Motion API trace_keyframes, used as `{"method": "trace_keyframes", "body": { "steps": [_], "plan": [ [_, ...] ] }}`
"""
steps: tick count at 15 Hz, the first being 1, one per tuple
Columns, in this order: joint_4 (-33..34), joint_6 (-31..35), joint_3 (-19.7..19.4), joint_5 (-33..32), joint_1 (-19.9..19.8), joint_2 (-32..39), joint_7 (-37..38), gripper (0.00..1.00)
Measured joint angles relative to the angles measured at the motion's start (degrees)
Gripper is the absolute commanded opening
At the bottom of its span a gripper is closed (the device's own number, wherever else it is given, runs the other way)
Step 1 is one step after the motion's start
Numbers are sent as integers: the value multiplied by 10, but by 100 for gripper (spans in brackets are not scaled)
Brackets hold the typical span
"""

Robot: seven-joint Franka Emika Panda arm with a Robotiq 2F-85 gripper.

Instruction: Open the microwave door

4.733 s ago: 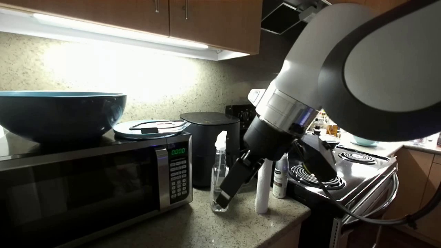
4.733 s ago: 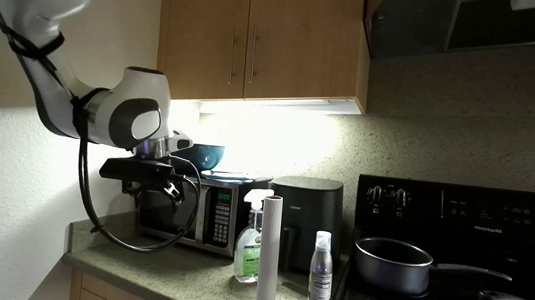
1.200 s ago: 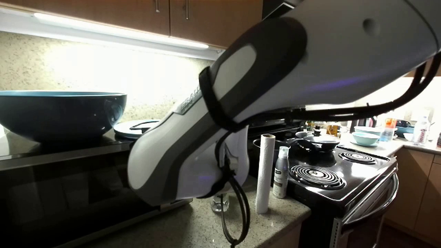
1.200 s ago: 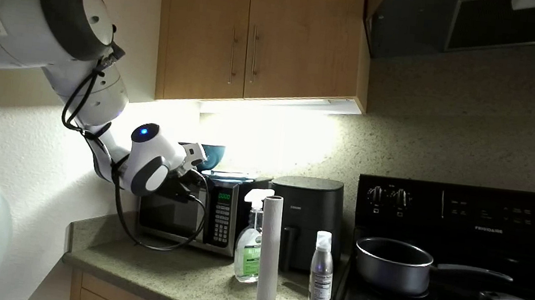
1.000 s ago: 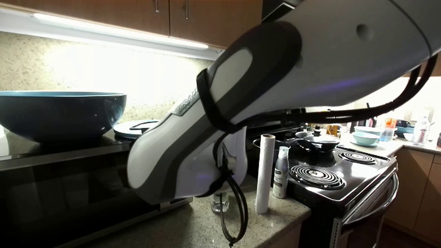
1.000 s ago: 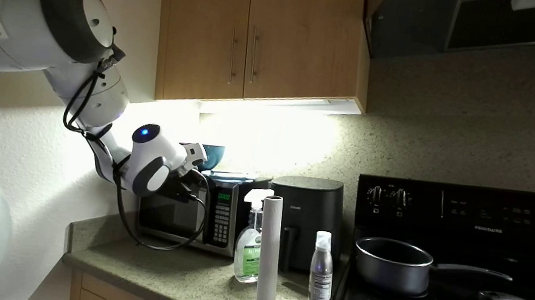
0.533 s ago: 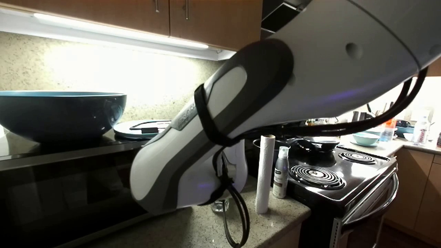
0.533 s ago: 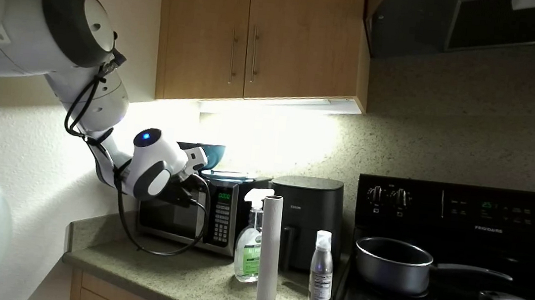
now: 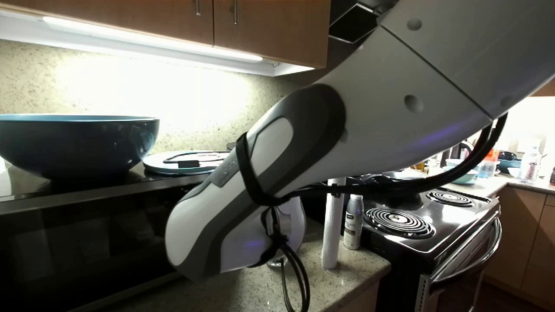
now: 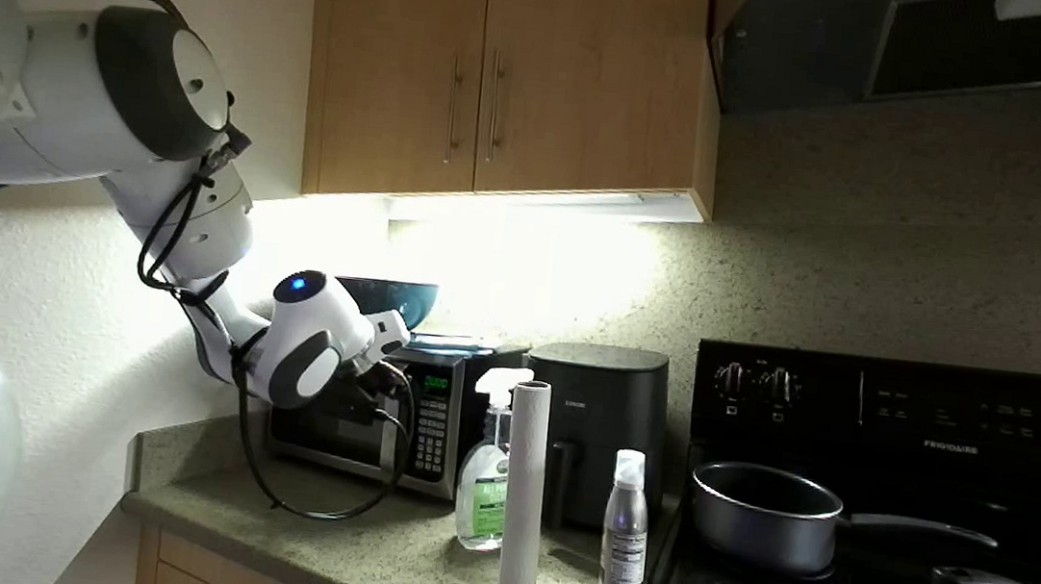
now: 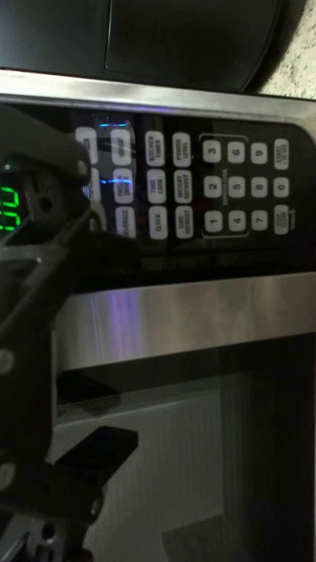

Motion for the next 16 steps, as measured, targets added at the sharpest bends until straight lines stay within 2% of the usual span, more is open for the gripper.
{"method": "trace_keyframes", "body": {
  "steps": [1, 2, 3, 9, 12, 16],
  "plan": [
    [6, -6, 0, 0, 0, 3, 0, 100],
    [8, -8, 0, 0, 0, 3, 0, 94],
    [8, -8, 0, 0, 0, 3, 0, 74],
    [8, -9, 4, 0, -3, 3, 0, 35],
    [7, -9, 8, 0, -8, 2, -1, 26],
    [0, -9, 4, -1, -7, -2, -13, 7]
  ]
}}
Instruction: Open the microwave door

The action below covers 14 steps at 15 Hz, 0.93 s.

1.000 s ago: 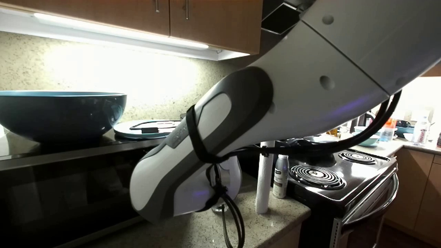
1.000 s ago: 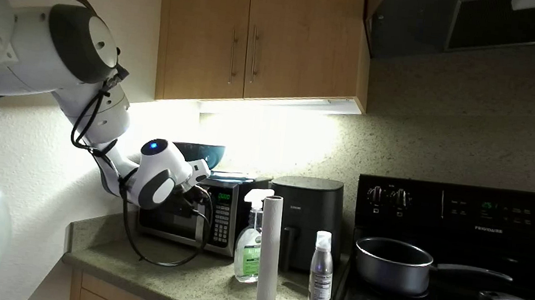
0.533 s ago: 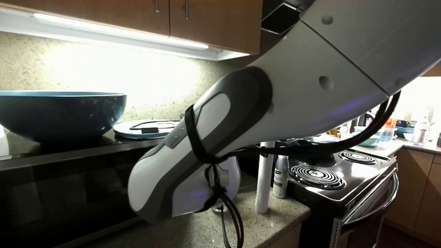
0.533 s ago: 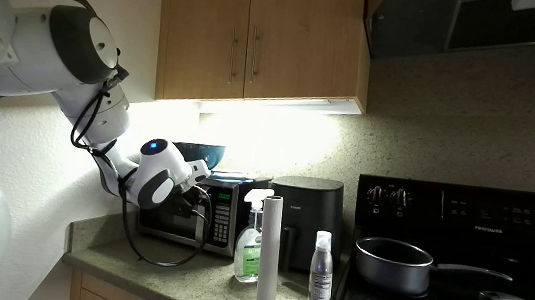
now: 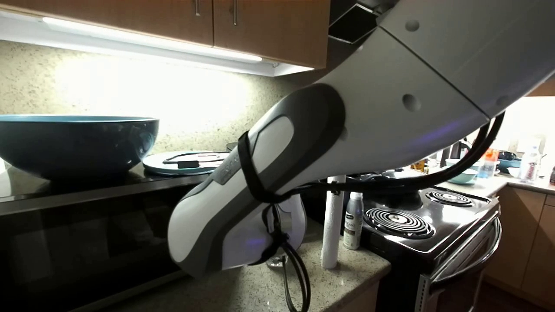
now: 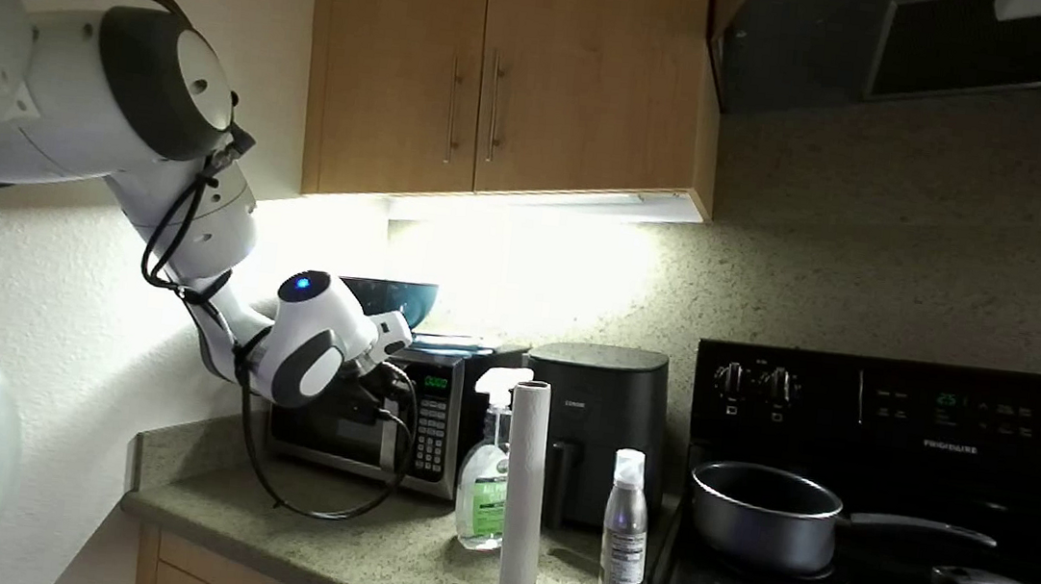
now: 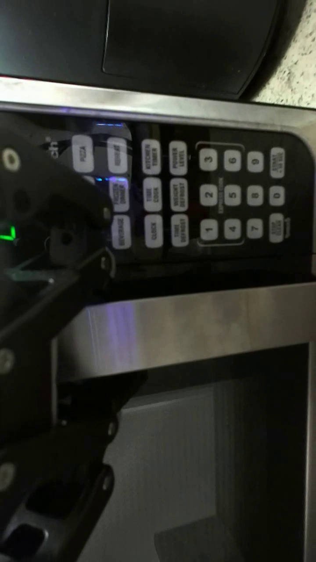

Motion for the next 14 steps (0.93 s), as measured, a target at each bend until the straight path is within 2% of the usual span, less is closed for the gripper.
{"method": "trace_keyframes", "body": {
  "steps": [2, 5, 6, 14],
  "plan": [
    [-4, 1, -6, 0, 3, -1, -1, 3],
    [-6, 1, -13, 1, 9, 1, 2, 5],
    [-8, 1, -15, 2, 12, 0, 3, 3],
    [-116, 6, -44, 34, 91, -79, 11, 4]
  ]
}}
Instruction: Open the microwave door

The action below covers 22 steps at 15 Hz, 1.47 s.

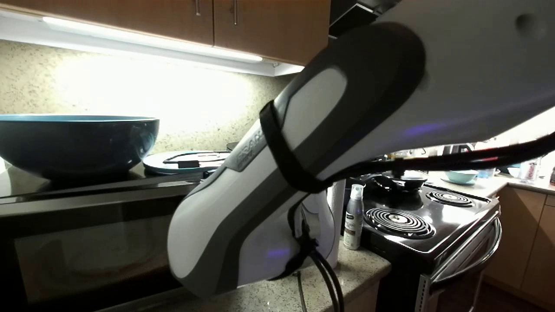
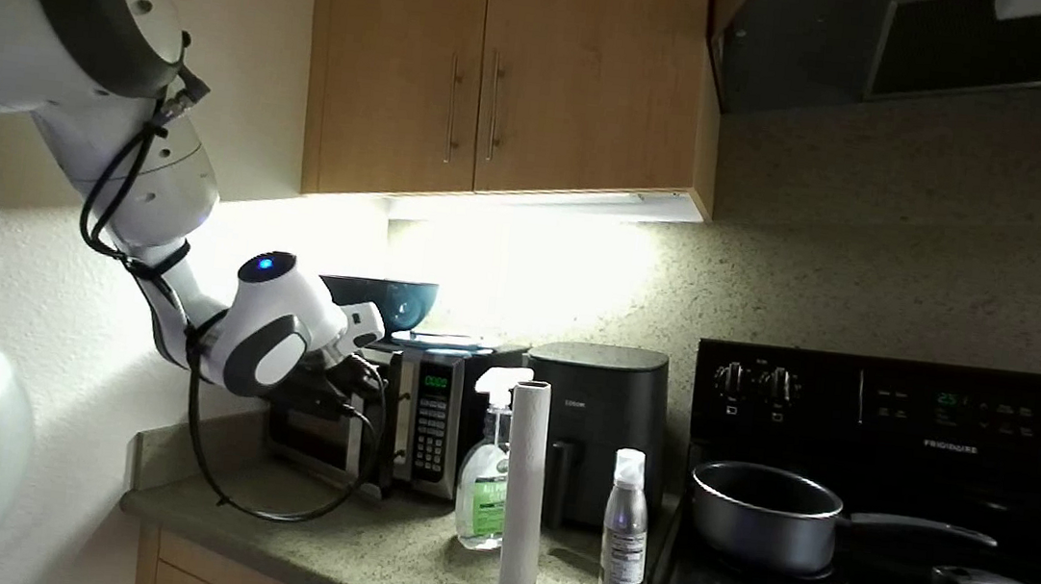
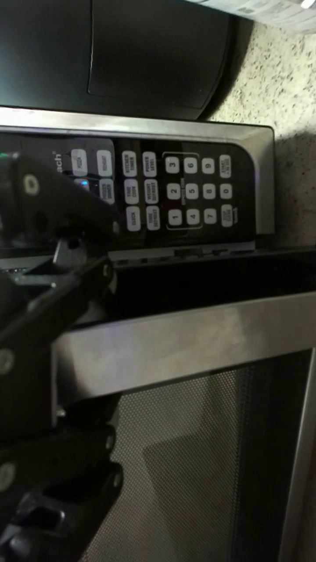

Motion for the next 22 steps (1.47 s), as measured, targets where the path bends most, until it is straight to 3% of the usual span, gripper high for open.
{"method": "trace_keyframes", "body": {
  "steps": [7, 8, 9, 19, 21, 22],
  "plan": [
    [-68, 1, 0, 1, 36, -78, 1, 4],
    [-77, 1, 1, 1, 40, -87, 1, 22],
    [-84, 1, 2, 1, 44, -93, 1, 30],
    [-114, 6, -17, 0, 99, -119, 5, 94],
    [-120, 7, -29, 1, 116, -123, 7, 100],
    [-125, 9, -32, 1, 123, -128, 8, 88]
  ]
}}
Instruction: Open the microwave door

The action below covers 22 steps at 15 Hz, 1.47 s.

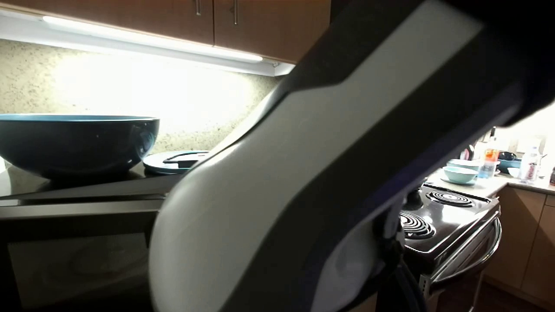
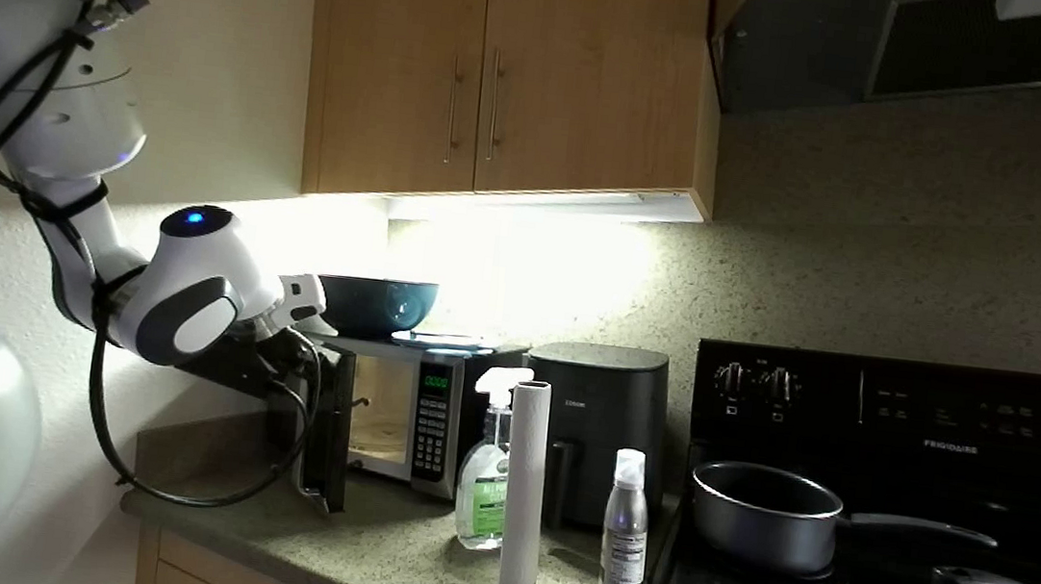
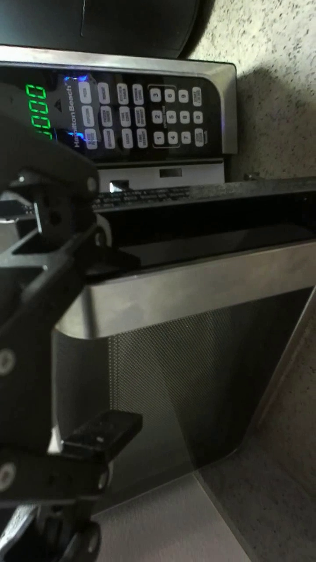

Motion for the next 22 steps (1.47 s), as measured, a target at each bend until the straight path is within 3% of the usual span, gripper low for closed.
{"method": "trace_keyframes", "body": {
  "steps": [2, 22],
  "plan": [
    [-12, 15, -2, 0, 11, -10, 0, 100],
    [-22, 20, -7, 0, 14, -25, 0, 100]
  ]
}}
